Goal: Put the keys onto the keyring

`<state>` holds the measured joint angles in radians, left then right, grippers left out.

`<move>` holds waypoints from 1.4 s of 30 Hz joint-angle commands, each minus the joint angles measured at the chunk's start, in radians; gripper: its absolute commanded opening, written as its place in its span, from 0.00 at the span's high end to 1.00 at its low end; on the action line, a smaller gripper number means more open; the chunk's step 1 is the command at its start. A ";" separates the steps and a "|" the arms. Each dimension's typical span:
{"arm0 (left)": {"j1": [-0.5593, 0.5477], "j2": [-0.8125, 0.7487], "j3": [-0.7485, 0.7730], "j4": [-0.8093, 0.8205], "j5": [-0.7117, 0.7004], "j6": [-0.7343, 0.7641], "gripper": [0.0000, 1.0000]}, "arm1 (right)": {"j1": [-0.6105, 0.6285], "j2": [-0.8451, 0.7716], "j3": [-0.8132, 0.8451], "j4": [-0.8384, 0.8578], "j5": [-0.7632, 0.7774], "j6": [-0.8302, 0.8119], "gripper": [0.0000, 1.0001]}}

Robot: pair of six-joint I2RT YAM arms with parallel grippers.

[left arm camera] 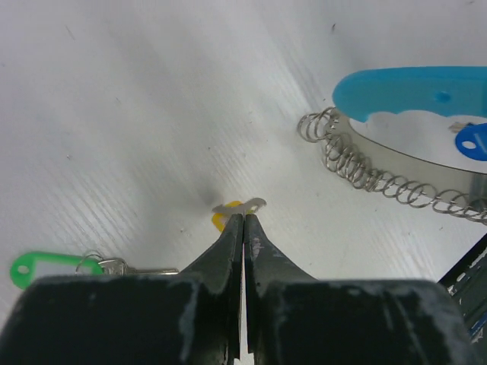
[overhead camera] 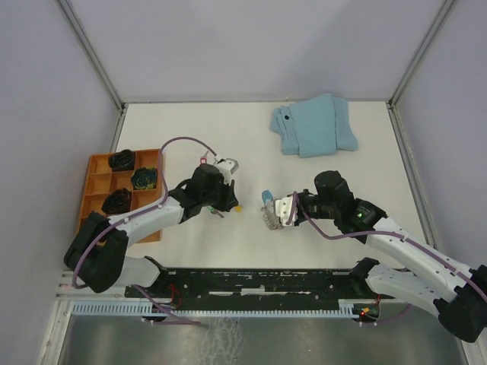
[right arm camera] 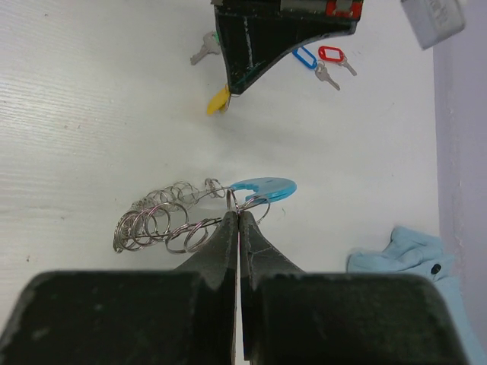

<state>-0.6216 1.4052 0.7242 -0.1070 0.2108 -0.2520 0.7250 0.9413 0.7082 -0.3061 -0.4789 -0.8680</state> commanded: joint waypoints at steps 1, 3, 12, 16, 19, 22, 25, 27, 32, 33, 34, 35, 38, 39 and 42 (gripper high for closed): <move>-0.006 -0.138 -0.110 0.306 -0.027 0.090 0.97 | 0.004 -0.016 0.037 0.000 -0.020 0.016 0.99; -0.006 -0.195 -0.187 0.454 -0.014 0.114 0.97 | 0.004 -0.020 0.038 0.000 -0.012 0.023 0.99; -0.006 -0.222 -0.429 1.072 0.135 0.328 0.97 | 0.004 0.000 0.059 -0.030 0.000 0.034 0.99; -0.005 -0.183 -0.444 1.223 0.265 0.411 0.97 | 0.005 0.025 0.070 -0.022 0.000 0.028 0.99; -0.006 -0.152 -0.462 1.348 0.347 0.455 0.97 | 0.004 0.041 0.077 -0.003 -0.001 0.023 0.99; -0.006 -0.124 -0.455 1.393 0.393 0.494 0.97 | 0.004 0.053 0.080 0.024 -0.007 0.021 0.99; -0.006 -0.108 -0.441 1.394 0.436 0.518 0.97 | 0.004 0.060 0.080 0.050 -0.014 0.020 0.99; -0.006 -0.109 -0.441 1.395 0.470 0.532 0.97 | 0.005 0.062 0.080 0.064 -0.015 0.017 0.99; -0.011 -0.108 -0.438 1.366 0.524 0.574 0.97 | 0.004 0.073 0.074 0.106 -0.020 0.017 0.99; -0.015 -0.112 -0.434 1.349 0.529 0.588 0.97 | 0.004 0.076 0.074 0.113 -0.026 0.017 0.99; -0.021 -0.115 -0.427 1.322 0.533 0.608 0.97 | 0.005 0.079 0.073 0.121 -0.028 0.018 0.99; -0.029 -0.121 -0.419 1.291 0.536 0.631 0.97 | 0.004 0.083 0.071 0.127 -0.029 0.018 0.99; -0.051 -0.145 -0.402 1.207 0.529 0.680 0.97 | 0.004 0.092 0.071 0.130 -0.030 0.011 0.99; -0.056 -0.152 -0.402 1.198 0.522 0.689 0.97 | 0.004 0.094 0.071 0.130 -0.030 0.010 0.99; -0.067 -0.165 -0.400 1.184 0.508 0.707 0.97 | 0.004 0.097 0.064 0.144 -0.032 0.009 0.99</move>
<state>-0.6727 1.2781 0.2855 1.1000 0.7143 0.3557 0.7250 1.0367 0.7403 -0.2371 -0.4919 -0.8539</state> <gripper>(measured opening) 0.032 0.015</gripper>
